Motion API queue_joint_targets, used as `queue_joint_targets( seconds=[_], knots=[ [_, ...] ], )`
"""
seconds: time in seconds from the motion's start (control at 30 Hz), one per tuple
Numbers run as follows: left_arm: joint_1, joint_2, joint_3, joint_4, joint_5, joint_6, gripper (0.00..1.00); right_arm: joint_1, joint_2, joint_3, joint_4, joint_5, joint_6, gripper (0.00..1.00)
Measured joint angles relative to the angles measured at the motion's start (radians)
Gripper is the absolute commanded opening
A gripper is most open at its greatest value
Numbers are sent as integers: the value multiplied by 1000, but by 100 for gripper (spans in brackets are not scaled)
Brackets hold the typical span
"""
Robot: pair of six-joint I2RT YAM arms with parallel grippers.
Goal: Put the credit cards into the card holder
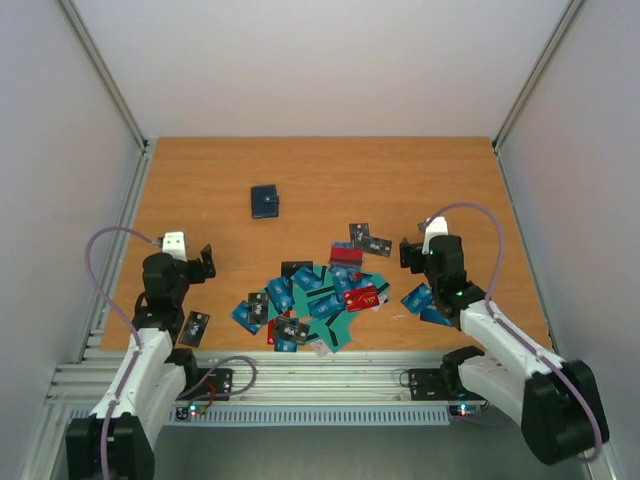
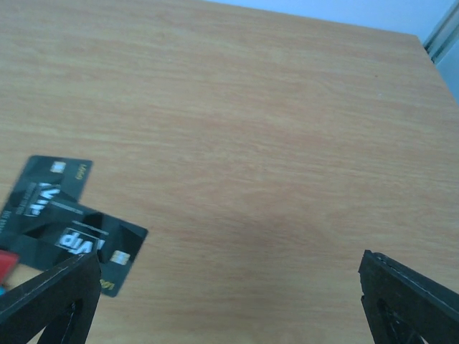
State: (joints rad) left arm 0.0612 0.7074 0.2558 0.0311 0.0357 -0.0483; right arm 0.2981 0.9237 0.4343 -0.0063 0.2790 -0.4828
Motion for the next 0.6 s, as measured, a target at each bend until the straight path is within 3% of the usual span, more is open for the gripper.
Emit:
queue_joint_targets(
  seconds=[0.17,0.4,0.6],
  knots=[
    [0,104,-59,138,-43,1,99,-66,274,-200,517,-32,-60,99],
    [0,348,-46,387,-47,-4,100,-169,667,-246,1050,-83,-98,99],
    [0,617,22,623,5,-4,99,-224,724,-238,1197,-162,-88,98]
  ],
)
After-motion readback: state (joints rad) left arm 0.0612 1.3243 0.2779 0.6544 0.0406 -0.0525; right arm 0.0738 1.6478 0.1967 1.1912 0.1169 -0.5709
